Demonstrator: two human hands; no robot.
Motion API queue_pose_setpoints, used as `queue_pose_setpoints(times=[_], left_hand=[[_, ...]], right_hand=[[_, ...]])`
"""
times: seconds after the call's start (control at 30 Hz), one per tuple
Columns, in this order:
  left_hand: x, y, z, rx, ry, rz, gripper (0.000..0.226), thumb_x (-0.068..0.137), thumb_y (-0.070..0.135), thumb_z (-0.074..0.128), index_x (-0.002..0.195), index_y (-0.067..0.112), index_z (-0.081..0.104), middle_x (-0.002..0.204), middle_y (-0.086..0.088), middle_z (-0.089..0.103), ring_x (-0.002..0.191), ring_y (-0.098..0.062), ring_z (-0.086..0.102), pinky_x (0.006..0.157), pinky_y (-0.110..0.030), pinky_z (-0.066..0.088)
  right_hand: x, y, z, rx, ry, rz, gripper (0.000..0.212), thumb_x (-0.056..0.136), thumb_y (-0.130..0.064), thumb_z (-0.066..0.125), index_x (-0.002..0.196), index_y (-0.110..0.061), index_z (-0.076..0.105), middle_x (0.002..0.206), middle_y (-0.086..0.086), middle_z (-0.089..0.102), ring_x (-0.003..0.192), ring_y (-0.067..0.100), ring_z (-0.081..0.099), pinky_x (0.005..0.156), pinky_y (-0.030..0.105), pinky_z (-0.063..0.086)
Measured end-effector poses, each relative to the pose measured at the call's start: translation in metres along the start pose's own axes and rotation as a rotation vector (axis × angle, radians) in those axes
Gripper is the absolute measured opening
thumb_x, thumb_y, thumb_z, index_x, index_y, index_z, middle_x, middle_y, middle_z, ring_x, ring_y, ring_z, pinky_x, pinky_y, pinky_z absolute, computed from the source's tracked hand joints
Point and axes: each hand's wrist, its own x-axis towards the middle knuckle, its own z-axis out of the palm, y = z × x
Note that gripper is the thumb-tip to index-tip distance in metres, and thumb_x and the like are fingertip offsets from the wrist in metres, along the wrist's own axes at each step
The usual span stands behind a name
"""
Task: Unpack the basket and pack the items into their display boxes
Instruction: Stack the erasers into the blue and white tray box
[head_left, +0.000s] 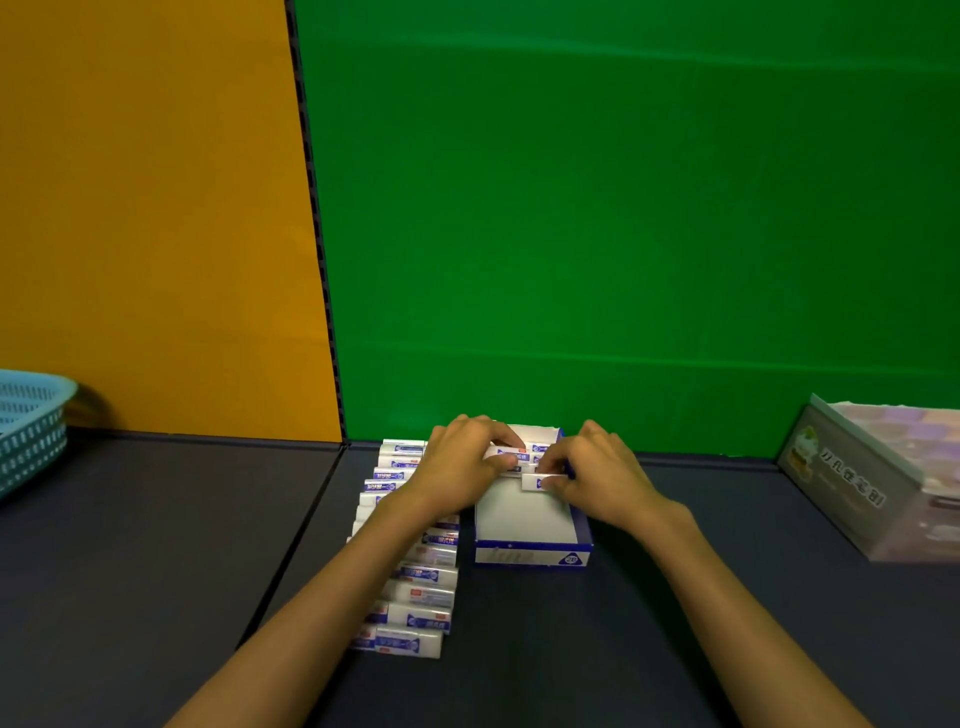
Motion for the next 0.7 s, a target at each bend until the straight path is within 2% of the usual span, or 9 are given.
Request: queue_pose_setpoints(times=[0.13, 0.33, 0.43, 0.53, 0.7], left_hand=[[0.004, 0.006, 0.007, 0.127, 0.008, 0.059, 0.020, 0.089, 0.039, 0.068, 0.108, 0.031, 0.066, 0.110, 0.010, 0.068, 0.105, -0.015, 0.060, 0.091, -0.034, 0.038], [0.008, 0.007, 0.010, 0.385, -0.038, 0.099, 0.018, 0.090, 0.031, 0.066, 0.107, 0.027, 0.062, 0.111, 0.004, 0.068, 0.105, -0.022, 0.061, 0.087, -0.032, 0.034], [0.008, 0.008, 0.012, 0.482, -0.070, 0.089, 0.016, 0.089, 0.031, 0.066, 0.105, 0.028, 0.063, 0.105, 0.004, 0.069, 0.105, -0.022, 0.059, 0.088, -0.034, 0.031], [0.010, 0.010, 0.014, 0.527, -0.090, 0.084, 0.015, 0.089, 0.029, 0.065, 0.104, 0.028, 0.065, 0.102, 0.004, 0.069, 0.106, -0.021, 0.057, 0.089, -0.035, 0.031], [0.013, 0.011, 0.014, 0.514, -0.113, 0.078, 0.022, 0.088, 0.021, 0.067, 0.109, 0.026, 0.067, 0.113, 0.003, 0.068, 0.108, -0.024, 0.061, 0.088, -0.032, 0.038]], right_hand=[[0.000, 0.002, 0.003, -0.038, 0.000, -0.003, 0.017, 0.090, -0.035, 0.066, 0.105, -0.033, 0.072, 0.094, -0.007, 0.067, 0.102, 0.019, 0.047, 0.075, 0.032, 0.031], [0.004, -0.002, 0.005, -0.018, 0.028, 0.015, 0.016, 0.088, -0.022, 0.065, 0.100, -0.027, 0.074, 0.094, -0.005, 0.068, 0.101, 0.020, 0.047, 0.072, 0.031, 0.032], [0.005, -0.002, 0.008, -0.046, 0.030, 0.017, 0.016, 0.088, -0.024, 0.067, 0.101, -0.029, 0.074, 0.094, -0.006, 0.068, 0.102, 0.019, 0.047, 0.074, 0.032, 0.032], [0.006, -0.002, 0.009, -0.078, 0.034, 0.017, 0.017, 0.088, -0.029, 0.069, 0.103, -0.031, 0.075, 0.096, -0.007, 0.070, 0.105, 0.020, 0.046, 0.078, 0.034, 0.032], [0.009, -0.002, 0.009, -0.101, 0.038, 0.023, 0.018, 0.088, -0.031, 0.071, 0.105, -0.031, 0.075, 0.098, -0.008, 0.071, 0.106, 0.020, 0.047, 0.084, 0.036, 0.035]])
